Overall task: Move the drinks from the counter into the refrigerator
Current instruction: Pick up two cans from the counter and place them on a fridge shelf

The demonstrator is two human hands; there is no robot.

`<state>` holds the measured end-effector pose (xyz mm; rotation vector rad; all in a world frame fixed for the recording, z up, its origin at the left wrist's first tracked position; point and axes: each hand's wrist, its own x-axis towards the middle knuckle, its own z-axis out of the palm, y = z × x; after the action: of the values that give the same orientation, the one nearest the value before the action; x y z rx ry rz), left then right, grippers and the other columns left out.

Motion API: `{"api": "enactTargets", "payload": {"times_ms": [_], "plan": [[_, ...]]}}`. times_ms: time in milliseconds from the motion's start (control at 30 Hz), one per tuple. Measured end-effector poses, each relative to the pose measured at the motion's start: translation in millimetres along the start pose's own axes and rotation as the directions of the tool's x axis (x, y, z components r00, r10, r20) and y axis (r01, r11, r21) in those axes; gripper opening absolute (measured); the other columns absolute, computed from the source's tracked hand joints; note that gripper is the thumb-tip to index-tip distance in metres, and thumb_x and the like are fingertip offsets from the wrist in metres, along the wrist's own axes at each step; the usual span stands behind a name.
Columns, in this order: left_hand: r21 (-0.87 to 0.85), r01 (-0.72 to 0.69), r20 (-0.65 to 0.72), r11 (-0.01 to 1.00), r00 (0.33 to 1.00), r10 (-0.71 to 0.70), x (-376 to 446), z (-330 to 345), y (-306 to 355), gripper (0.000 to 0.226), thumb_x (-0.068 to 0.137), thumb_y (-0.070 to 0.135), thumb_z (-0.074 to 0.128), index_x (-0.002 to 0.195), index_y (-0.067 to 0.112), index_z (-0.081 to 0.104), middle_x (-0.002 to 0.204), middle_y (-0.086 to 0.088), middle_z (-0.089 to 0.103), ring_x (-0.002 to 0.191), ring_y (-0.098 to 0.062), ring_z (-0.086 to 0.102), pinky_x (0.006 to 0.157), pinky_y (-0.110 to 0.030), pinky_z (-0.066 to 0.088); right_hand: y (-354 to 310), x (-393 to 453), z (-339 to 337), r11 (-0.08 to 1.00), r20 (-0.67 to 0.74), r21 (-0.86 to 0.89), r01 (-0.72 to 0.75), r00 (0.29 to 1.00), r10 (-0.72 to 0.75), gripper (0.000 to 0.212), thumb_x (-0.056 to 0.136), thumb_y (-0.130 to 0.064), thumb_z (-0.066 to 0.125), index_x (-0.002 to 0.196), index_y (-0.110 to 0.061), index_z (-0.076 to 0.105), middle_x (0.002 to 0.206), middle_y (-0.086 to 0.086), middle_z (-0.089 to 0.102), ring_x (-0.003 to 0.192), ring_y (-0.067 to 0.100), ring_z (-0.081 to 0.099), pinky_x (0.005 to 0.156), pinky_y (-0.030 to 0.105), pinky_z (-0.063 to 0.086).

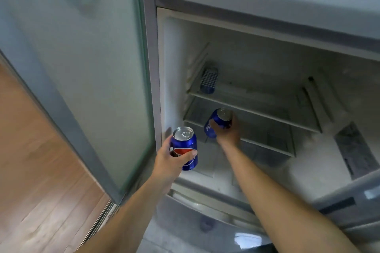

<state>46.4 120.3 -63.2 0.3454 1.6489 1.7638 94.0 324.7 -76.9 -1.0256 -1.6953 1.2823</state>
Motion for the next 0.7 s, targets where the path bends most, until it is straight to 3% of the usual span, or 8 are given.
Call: {"api": "enactTargets", "payload": {"times_ms": [67,200,300,367,433,500,600,700], "plan": [[0.011,0.007,-0.02,1.0,1.0,-0.007,10,1,3,0.074,0.056,0.028,0.093,0.121,0.037,0.058,0.112,0.008,0.069,0.108,-0.02,0.063,0.095,-0.047,0.054,-2,18,12,1.0,0.017,0.02,0.015,1.0,-0.016,0.053,0.072,-0.018,0.086,0.114,-0.029,0.056,0.1,-0.019,0.063,0.087,-0.006,0.059,0.075,0.012,0.043],[0.017,0.011,-0.007,1.0,1.0,-0.011,21,4,3,0.068,0.061,0.02,0.092,0.119,0.032,0.059,0.113,0.005,0.07,0.11,-0.021,0.064,0.098,-0.045,0.053,-3,51,38,0.999,0.054,0.036,0.027,0.998,-0.029,0.059,0.077,-0.011,0.083,0.129,-0.009,0.057,0.123,0.003,0.066,0.108,0.016,0.062,0.094,0.023,0.048],[0.039,0.023,-0.001,0.999,1.0,-0.023,26,10,3,0.073,0.061,0.021,0.092,0.125,0.027,0.055,0.116,0.006,0.068,0.111,-0.018,0.063,0.098,-0.039,0.052,-8,75,58,0.997,0.052,0.026,0.075,0.996,-0.076,0.052,0.077,-0.001,0.08,0.124,-0.005,0.058,0.109,0.002,0.065,0.099,0.016,0.06,0.074,0.003,0.044],[0.06,0.025,-0.01,0.998,1.0,-0.024,29,13,6,0.073,0.062,0.023,0.091,0.125,0.029,0.054,0.117,0.008,0.067,0.112,-0.015,0.062,0.096,-0.034,0.051,-9,90,67,0.997,0.049,-0.018,0.069,0.996,-0.068,0.048,0.079,0.0,0.078,0.123,-0.003,0.059,0.111,0.009,0.068,0.099,0.021,0.064,0.072,0.009,0.05],[0.066,0.015,-0.009,0.998,1.0,-0.014,31,13,9,0.074,0.064,0.023,0.091,0.127,0.028,0.052,0.119,0.007,0.066,0.113,-0.017,0.06,0.098,-0.036,0.051,-7,101,72,0.992,0.048,-0.119,0.034,0.998,-0.028,0.047,0.087,-0.007,0.071,0.131,-0.002,0.055,0.125,0.018,0.063,0.111,0.029,0.063,0.087,0.027,0.055],[0.063,0.007,-0.016,0.998,1.0,-0.006,32,14,13,0.073,0.066,0.02,0.09,0.128,0.028,0.051,0.12,0.007,0.064,0.113,-0.017,0.059,0.095,-0.034,0.053,-5,107,75,0.973,0.044,-0.23,0.022,0.999,-0.012,0.048,0.094,-0.012,0.063,0.139,-0.002,0.048,0.138,0.021,0.054,0.125,0.034,0.055,0.104,0.036,0.045],[0.053,0.002,-0.022,0.999,1.0,-0.001,31,18,15,0.07,0.068,0.02,0.089,0.124,0.032,0.049,0.118,0.01,0.062,0.11,-0.015,0.059,0.078,-0.02,0.05,-3,108,79,0.991,-0.004,-0.134,0.006,1.0,-0.006,0.039,0.099,-0.009,0.055,0.136,-0.001,0.048,0.136,0.02,0.055,0.122,0.027,0.056,0.092,0.017,0.045],[0.037,-0.005,-0.023,0.999,1.0,0.006,33,20,14,0.066,0.068,0.021,0.089,0.118,0.038,0.049,0.116,0.014,0.062,0.107,-0.012,0.059,0.068,-0.013,0.047,4,115,82,0.993,0.024,-0.108,-0.043,0.999,0.046,0.035,0.103,-0.008,0.044,0.136,0.003,0.046,0.137,0.024,0.053,0.114,0.027,0.056,0.087,0.015,0.044]]}}
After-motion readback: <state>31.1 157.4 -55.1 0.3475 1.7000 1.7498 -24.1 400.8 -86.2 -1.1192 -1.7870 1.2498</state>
